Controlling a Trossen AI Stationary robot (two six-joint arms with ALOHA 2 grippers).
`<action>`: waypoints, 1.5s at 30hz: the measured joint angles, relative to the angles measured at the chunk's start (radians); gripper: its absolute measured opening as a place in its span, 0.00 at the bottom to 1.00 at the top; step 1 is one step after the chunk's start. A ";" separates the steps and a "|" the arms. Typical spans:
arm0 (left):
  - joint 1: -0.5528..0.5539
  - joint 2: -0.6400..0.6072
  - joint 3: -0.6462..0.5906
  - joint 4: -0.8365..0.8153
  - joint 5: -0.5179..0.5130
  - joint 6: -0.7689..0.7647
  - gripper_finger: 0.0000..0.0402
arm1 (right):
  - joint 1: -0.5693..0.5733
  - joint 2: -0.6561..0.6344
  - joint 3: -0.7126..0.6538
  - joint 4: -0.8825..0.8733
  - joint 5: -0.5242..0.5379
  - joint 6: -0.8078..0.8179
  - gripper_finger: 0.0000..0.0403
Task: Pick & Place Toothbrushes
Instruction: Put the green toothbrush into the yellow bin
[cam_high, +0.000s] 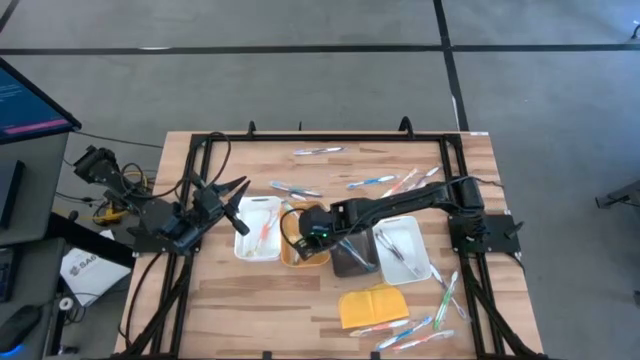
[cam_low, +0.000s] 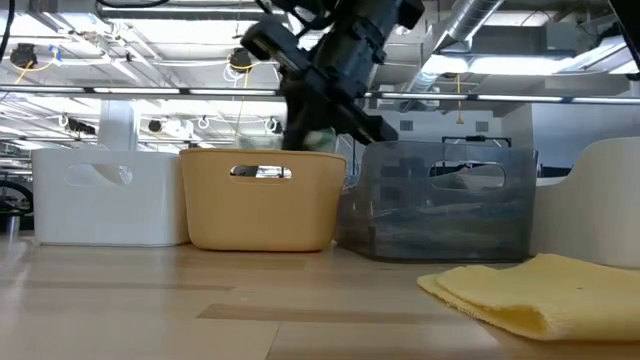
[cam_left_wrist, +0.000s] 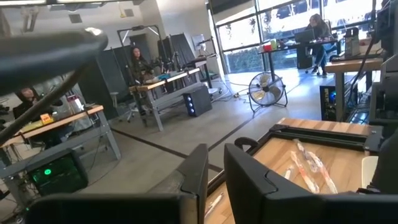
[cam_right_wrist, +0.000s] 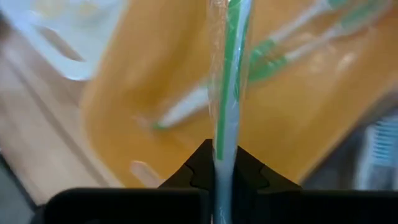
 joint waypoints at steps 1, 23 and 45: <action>0.000 0.000 0.000 0.001 0.000 0.000 0.11 | 0.003 0.007 0.003 0.011 -0.002 0.000 0.03; 0.000 0.000 0.000 0.001 -0.002 0.000 0.06 | 0.004 0.014 0.000 -0.018 0.001 -0.009 0.13; 0.000 0.000 0.000 0.001 -0.002 0.000 0.04 | 0.004 0.014 0.000 0.013 0.002 -0.056 0.18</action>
